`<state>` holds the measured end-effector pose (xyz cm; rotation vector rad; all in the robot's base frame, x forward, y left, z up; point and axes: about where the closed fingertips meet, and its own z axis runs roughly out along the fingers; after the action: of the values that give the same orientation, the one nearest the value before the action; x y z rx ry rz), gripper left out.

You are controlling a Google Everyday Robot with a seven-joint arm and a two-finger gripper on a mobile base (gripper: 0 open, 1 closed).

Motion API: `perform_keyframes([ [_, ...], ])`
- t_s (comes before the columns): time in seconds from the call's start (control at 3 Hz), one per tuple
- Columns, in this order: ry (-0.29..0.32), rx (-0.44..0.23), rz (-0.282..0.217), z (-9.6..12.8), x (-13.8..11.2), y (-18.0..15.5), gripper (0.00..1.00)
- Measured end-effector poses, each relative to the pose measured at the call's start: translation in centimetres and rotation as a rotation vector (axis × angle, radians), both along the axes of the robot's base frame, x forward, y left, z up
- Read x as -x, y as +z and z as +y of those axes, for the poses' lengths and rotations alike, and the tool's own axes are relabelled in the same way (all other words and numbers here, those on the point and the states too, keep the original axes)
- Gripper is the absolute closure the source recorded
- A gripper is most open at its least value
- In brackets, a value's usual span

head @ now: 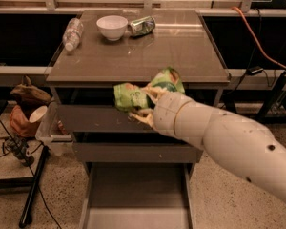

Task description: Pick green rice chip bag from bottom drawer and place on counter

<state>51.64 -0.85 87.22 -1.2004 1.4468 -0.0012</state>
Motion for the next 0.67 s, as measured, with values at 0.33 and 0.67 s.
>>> perform_keyframes([
  [0.33, -0.010, 0.060, -0.152, -1.1, -4.8, 6.1, 1.00],
  [0.67, -0.030, 0.100, -0.235, -1.9, -9.4, 10.2, 1.00],
])
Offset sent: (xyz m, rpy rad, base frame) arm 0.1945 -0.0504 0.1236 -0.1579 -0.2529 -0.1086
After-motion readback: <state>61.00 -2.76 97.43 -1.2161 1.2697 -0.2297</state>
